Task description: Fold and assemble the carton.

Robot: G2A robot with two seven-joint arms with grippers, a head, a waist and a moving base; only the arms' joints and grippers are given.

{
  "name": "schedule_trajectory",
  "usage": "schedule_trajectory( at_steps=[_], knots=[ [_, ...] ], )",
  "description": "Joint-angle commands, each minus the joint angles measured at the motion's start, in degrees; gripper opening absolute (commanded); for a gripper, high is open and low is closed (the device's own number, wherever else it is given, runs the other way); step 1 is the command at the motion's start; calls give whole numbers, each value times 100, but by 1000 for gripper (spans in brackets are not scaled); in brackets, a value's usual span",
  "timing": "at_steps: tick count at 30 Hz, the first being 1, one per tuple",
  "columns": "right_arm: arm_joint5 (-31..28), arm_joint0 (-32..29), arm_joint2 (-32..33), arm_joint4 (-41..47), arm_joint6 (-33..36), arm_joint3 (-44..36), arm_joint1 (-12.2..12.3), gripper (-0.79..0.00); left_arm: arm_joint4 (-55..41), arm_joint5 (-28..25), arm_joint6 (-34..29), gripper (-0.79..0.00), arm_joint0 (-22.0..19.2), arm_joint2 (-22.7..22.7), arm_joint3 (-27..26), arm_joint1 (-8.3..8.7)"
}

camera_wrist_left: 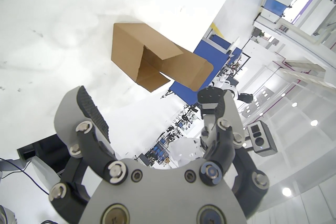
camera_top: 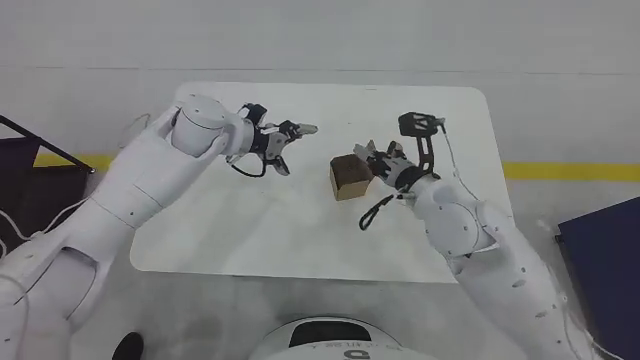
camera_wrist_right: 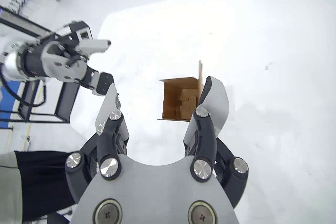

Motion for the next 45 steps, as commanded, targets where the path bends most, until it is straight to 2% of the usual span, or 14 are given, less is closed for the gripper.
schedule_trajectory(
  at_steps=[1,3,7,9,11,14,16,19,22,25,27,34,39,45],
  knots=[
    [-30,-358,329,275,-250,-104,16,-271,156,-19,137,0,-90,149,191,-103],
    [-117,-691,574,541,-426,-131,27,-296,248,25,178,0,-180,292,352,-213],
    [-297,-1132,818,1179,-831,45,-1,-406,365,150,6,0,-385,591,626,-448],
    [-327,-1243,864,1622,-1251,124,-52,-385,452,208,-112,0,-498,761,779,-578],
    [-440,-1319,913,2257,-1711,231,-119,-323,519,275,-230,0,-605,924,947,-716],
    [-695,-1398,922,2743,-1974,348,-170,-314,570,411,-350,0,-725,1121,1194,-906],
    [-889,-1478,927,2984,-1798,413,-177,-311,516,487,-431,0,-787,1229,1447,-1065],
    [-1262,-1591,1044,3404,-1110,545,-150,-317,501,480,-465,0,-843,1338,1733,-1249],
    [-1570,-1696,1235,3812,-443,711,-113,-416,540,436,-464,0,-889,1420,1979,-1404],
    [-1678,-1747,1233,4097,-97,888,-108,-388,563,381,-470,0,-930,1465,2188,-1539],
    [-1654,-1657,1062,4282,2,1107,-133,-209,570,346,-461,0,-953,1488,2308,-1631],
    [-1583,-1003,269,4647,-277,1904,-303,-49,669,290,-568,0,-985,1625,2663,-1936],
    [-1639,-601,57,4935,-749,2379,-415,-40,695,189,-788,0,-937,1651,2925,-2056],
    [-1843,-393,131,5146,-982,2686,-462,-25,669,33,-1120,0,-862,1554,3014,-2061]
  ],
)
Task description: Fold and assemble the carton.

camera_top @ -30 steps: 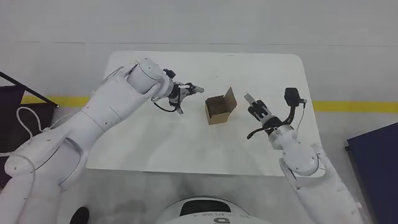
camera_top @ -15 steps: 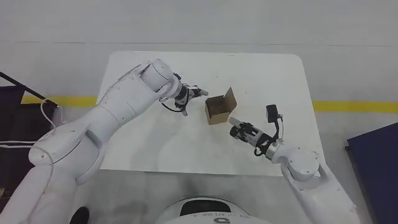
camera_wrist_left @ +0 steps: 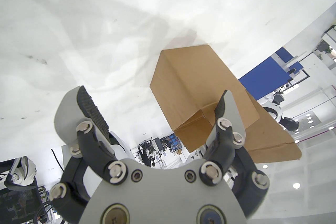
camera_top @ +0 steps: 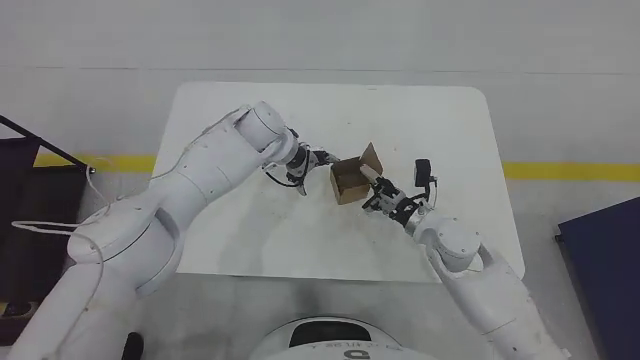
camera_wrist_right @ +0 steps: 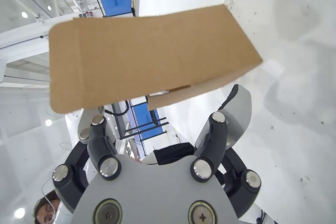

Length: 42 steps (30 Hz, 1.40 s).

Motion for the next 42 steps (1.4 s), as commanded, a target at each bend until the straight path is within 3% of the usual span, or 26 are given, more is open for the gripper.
schedule_trajectory(
  at_steps=[1,11,26,35,42],
  knots=[
    [-47,21,35,11,-33,56,-4,-25,25,-46,-127,0,35,-23,-24,19],
    [-208,94,168,76,-121,241,-25,0,336,-155,-608,0,199,-112,-398,184],
    [-346,208,541,0,-89,100,-7,0,509,-58,-623,0,356,-530,-959,433],
    [-148,504,299,-70,70,154,-65,0,711,34,-636,0,505,-637,-1390,527],
    [-84,847,179,-94,58,251,-120,0,847,130,-279,0,496,-917,-1423,631]
  ],
)
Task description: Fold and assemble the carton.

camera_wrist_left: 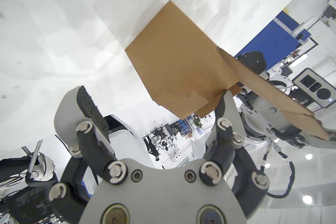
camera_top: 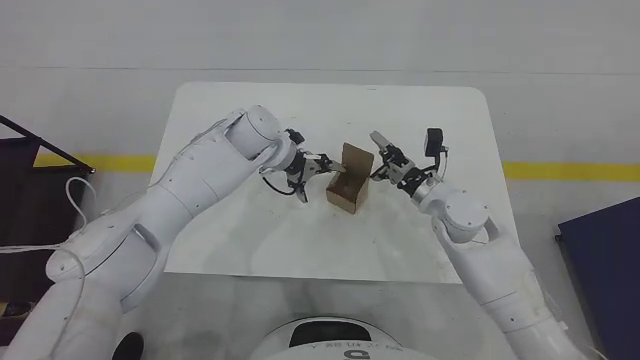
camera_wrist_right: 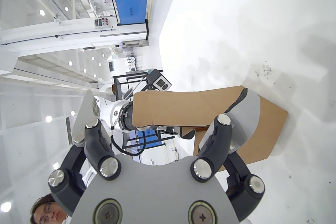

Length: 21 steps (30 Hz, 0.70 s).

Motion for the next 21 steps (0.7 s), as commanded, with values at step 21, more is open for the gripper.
schedule_trajectory(
  at_steps=[21],
  knots=[
    [112,-765,979,-370,89,-1019,183,0,-490,-94,237,0,-40,-1182,-28,365]
  ],
)
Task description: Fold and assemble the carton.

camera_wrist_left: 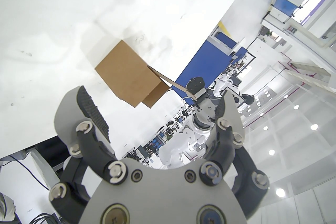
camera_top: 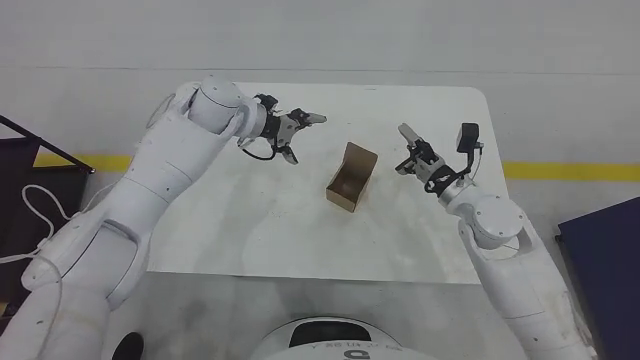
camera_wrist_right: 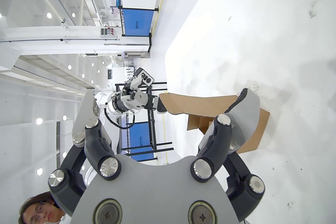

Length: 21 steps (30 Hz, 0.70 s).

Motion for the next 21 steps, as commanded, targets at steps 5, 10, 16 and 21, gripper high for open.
schedule_trajectory(
  at_steps=[5,10,16,21],
  knots=[
    [0,-1,0,0,0,-1,0,0,55,-267,-7,0,171,26,-183,5],
    [-275,-174,122,382,409,-78,13,0,216,-1441,-1095,0,453,-185,-122,204],
    [-899,-747,421,752,1528,-65,92,0,1393,-2517,-2823,-12,472,-141,-439,499],
    [-999,-936,422,430,1929,-179,139,0,1899,-2158,-2228,0,435,-266,-708,576]
  ],
)
